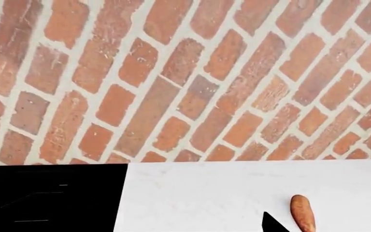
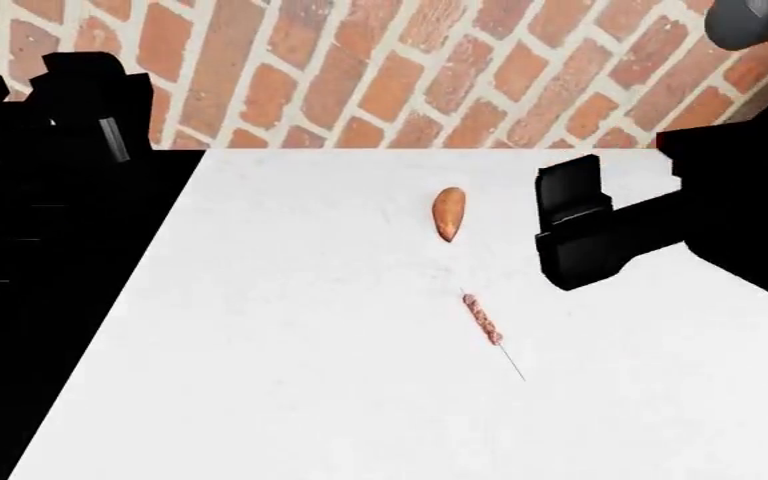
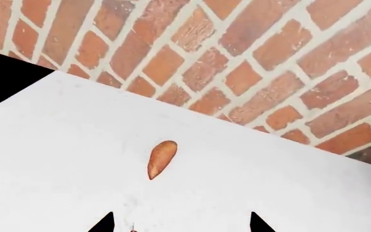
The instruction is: Place both pans onto different burners. Then place the sweet potato and the kebabs on different pans.
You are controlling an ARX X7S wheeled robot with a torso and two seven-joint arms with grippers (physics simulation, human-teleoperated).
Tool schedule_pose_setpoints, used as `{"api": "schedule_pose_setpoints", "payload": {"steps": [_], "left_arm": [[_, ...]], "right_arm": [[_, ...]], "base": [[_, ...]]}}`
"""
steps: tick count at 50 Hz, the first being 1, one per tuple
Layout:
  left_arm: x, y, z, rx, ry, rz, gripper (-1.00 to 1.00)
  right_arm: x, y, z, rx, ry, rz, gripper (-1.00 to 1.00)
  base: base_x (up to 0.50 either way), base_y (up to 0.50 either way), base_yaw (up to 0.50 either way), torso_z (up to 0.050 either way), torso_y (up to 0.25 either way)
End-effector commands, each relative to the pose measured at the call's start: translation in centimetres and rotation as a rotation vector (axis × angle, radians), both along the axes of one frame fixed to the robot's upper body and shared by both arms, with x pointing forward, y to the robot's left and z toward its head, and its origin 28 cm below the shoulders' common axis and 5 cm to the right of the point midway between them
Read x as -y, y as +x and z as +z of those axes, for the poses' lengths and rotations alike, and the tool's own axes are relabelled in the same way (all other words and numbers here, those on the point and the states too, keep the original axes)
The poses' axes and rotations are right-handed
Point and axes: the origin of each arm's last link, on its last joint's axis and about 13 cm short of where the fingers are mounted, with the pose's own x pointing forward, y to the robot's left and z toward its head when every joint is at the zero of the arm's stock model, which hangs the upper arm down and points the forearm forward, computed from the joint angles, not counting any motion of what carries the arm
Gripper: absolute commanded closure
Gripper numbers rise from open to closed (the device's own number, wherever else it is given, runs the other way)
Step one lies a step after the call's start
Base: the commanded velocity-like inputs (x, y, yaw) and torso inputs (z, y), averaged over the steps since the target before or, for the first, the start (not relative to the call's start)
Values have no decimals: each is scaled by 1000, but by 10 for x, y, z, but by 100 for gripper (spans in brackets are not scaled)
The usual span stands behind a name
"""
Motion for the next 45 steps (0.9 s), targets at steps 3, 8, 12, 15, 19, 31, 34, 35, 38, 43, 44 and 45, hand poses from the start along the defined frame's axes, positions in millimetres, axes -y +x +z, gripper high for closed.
{"api": "schedule_pose_setpoints", "payload": {"steps": [3,8,12,15,19,31,34,35,38,43,44,45], "left_arm": [[0,1,-2,-3,1,-1,-100],[0,1,-2,-3,1,-1,-100],[0,1,-2,-4,1,-1,-100],[0,1,-2,-4,1,0,-100],[-1,0,-2,-6,-1,1,-100],[0,1,-4,-9,-1,0,-100],[0,1,-5,-9,-1,0,-100],[0,1,-5,-10,-2,-1,-100],[0,2,-5,-10,-1,0,-100],[0,2,-6,-11,-1,-1,-100],[0,2,-6,-11,-1,-1,-100],[0,3,-6,-11,-1,-2,-100]], "right_arm": [[-17,21,-9,-207,28,5,-100],[-20,28,-17,-265,38,-13,-100],[-22,31,-22,-306,48,-3,-100],[-22,35,-27,-324,31,0,-100],[-22,38,-37,-359,8,-5,-100],[-23,48,-63,-430,-22,19,-100],[-23,51,-68,-441,-23,20,-100],[-22,52,-69,-442,-21,18,-100],[-22,53,-73,-448,-22,11,-100],[-25,56,-79,-461,-32,12,-100],[-25,57,-80,-463,-33,12,-100],[-26,58,-82,-464,-34,12,-100]], "base": [[0,0,0,0,0],[0,0,0,0,0],[0,0,0,0,0],[0,0,0,0,0],[0,0,0,0,0],[0,0,0,0,0],[0,0,0,0,0],[0,0,0,0,0],[0,0,0,0,0],[0,0,0,0,0],[0,0,0,0,0],[0,0,0,0,0]]}}
